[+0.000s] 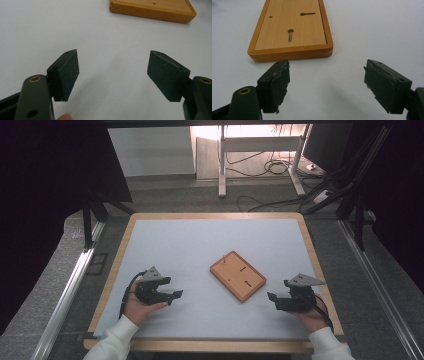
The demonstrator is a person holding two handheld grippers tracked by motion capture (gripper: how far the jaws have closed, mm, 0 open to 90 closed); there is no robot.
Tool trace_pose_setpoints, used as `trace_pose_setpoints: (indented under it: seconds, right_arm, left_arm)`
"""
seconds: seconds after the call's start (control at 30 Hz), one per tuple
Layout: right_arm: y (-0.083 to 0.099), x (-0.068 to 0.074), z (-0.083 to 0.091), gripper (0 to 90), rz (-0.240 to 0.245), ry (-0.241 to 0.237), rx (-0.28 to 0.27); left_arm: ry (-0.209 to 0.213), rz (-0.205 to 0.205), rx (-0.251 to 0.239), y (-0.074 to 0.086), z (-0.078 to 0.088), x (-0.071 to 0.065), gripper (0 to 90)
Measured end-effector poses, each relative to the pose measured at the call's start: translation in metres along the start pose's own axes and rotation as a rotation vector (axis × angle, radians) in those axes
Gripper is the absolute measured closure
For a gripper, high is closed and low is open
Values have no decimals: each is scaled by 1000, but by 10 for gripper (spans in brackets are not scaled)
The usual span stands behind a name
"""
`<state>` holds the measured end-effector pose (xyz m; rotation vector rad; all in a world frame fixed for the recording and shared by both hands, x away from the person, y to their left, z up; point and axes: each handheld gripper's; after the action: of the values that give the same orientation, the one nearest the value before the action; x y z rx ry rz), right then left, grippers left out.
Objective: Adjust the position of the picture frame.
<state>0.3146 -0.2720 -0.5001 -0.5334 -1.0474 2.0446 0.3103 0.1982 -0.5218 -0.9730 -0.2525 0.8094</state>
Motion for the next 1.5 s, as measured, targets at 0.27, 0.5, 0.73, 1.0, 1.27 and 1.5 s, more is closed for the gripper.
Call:
trace_pose_setpoints:
  seconds: [0.27, 0.5, 0.73, 1.0, 1.27, 1.5]
  right_arm:
    - [-16, 7, -9, 209, 36, -22, -4]
    - [-30, 16, -22, 213, 55, -33, 5]
    - [-41, 21, -37, 224, 81, -46, 23]
    - [-51, 25, -50, 231, 97, -64, 39]
    - [-66, 31, -63, 232, 98, -80, 36]
    - [-77, 34, -78, 256, 123, -82, 41]
  left_arm:
    - [2, -3, 19, 1, -1, 0, 252]
    - [10, -11, 31, -1, -5, 0, 254]
    - [10, -15, 36, -1, -6, 0, 254]
    - [7, -14, 46, 0, -8, -1, 254]
    - [9, -20, 52, 0, -8, 0, 255]
    - [11, -18, 50, 1, -9, 0, 255]
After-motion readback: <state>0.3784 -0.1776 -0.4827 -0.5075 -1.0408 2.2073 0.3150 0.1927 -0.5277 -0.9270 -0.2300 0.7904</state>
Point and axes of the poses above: each handheld gripper's, and its own axes: z roughly backward along the jaws, y roughly out of its underside, x roughly to its left, and after that the axes turned 3 degrees about -x, right-handed
